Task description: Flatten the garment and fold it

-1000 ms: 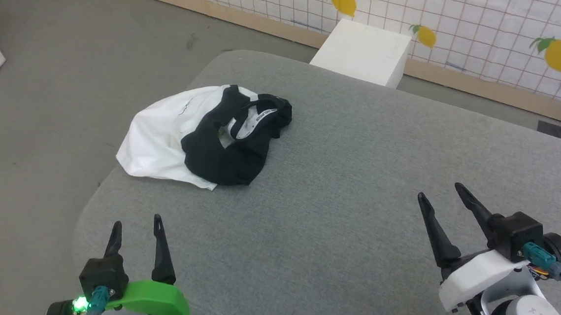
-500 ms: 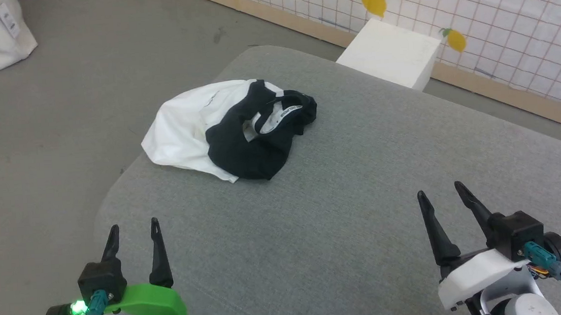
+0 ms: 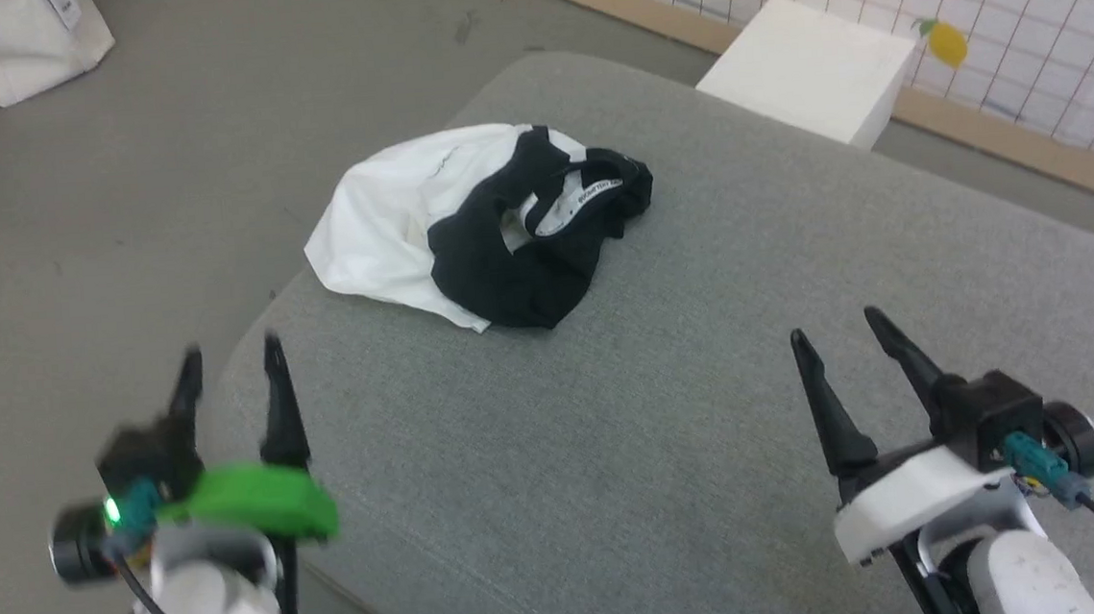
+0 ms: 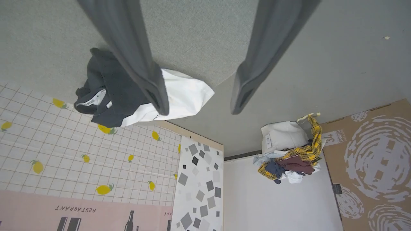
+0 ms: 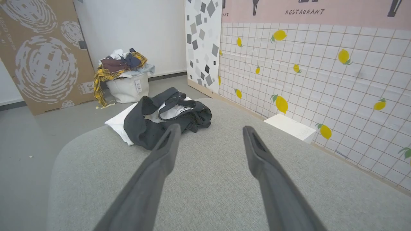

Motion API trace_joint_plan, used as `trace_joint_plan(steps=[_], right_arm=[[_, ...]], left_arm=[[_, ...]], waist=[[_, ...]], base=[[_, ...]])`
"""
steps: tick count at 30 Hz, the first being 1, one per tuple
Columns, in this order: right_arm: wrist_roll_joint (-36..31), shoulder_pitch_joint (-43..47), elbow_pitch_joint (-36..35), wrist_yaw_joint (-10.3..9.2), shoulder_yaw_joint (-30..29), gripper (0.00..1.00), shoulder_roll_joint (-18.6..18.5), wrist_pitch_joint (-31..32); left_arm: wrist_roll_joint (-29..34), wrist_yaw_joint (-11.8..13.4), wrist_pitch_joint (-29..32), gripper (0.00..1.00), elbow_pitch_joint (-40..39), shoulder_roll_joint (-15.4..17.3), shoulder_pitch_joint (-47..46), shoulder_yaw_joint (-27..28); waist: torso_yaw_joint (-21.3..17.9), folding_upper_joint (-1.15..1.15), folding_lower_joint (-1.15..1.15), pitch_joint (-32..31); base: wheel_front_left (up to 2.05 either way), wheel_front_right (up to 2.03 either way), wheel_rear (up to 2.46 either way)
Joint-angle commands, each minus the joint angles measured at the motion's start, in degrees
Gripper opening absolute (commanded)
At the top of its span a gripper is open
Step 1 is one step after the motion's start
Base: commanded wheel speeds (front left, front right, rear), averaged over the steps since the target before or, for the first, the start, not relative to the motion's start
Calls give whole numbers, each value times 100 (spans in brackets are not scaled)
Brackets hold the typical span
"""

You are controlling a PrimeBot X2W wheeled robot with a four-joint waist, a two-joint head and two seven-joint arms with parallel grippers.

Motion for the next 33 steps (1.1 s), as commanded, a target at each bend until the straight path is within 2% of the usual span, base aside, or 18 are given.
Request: trace_joint_plan(steps=[1,7,14,16,18,23,27,33], right_arm=[[-73,-133,-49,-10,32,100,-5,24],[-353,-502,-300,-10,168,100,-5,191],[-480,-940,-473,-10,229,100,-64,245],[-472,-1076,-482,-10,264,100,-102,222],[-460,-1191,-487,-10,286,100,-121,181],[-432,-1330,-428,-10,284,100,-126,66],[-418,-1387,-427,-10,233,100,-113,-11],[-413,-1415,-411,-10,181,100,-130,-75]], left_arm=[[-145,-65,48,100,48,73,-377,18],[-552,-395,818,100,418,441,-1805,170],[-1093,-900,2068,100,1044,913,-3357,298],[-1237,-985,2491,100,1208,1066,-3619,329],[-1315,-966,2874,100,1362,1240,-3807,379],[-1646,-722,3871,100,1729,1463,-3913,570],[-2010,-332,4571,100,1916,1473,-3751,837],[-2377,355,5409,100,1976,1285,-3294,1054]], waist=[[-216,0,0,414],[-822,0,0,1387],[-1608,0,0,2477],[-1819,0,0,2719],[-2015,0,0,2926],[-2369,0,0,3231],[-2532,0,0,3395],[-2564,0,0,3559]], base=[[0,0,0],[0,0,0],[0,0,0],[0,0,0],[0,0,0],[0,0,0],[0,0,0],[0,0,0]])
